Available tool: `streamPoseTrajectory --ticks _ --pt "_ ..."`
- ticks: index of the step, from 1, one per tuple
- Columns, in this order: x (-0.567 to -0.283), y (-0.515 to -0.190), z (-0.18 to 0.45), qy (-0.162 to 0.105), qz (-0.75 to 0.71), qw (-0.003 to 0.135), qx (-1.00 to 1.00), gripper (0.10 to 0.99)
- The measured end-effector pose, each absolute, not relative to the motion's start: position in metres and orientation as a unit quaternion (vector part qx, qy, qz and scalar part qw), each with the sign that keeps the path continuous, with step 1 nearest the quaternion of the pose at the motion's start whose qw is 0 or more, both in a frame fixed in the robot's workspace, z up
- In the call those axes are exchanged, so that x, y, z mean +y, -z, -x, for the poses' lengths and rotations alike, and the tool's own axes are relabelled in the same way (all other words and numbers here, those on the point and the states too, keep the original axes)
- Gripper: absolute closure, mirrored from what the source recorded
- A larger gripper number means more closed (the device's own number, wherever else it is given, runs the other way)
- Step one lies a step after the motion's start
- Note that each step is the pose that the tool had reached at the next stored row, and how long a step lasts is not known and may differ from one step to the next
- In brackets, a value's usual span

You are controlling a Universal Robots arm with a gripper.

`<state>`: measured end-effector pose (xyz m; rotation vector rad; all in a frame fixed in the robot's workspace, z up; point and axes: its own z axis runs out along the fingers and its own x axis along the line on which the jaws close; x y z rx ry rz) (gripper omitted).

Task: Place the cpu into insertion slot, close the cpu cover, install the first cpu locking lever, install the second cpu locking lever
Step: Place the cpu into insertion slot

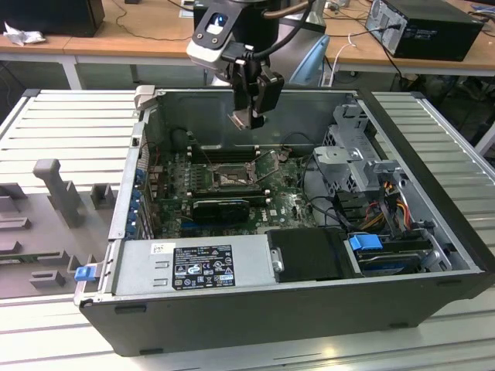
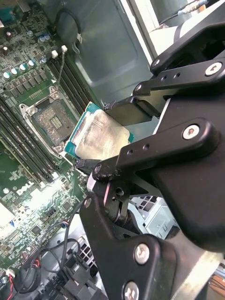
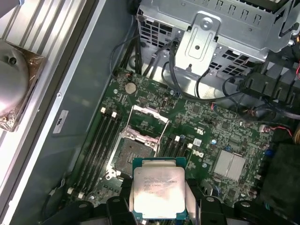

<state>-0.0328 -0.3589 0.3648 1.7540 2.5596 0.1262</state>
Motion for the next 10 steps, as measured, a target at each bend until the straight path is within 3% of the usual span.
streamPoseTrajectory --ticks 10 --pt "-0.3589 -0.3639 0.0328 -0.040 -0.592 0.019 0.805 0.557"
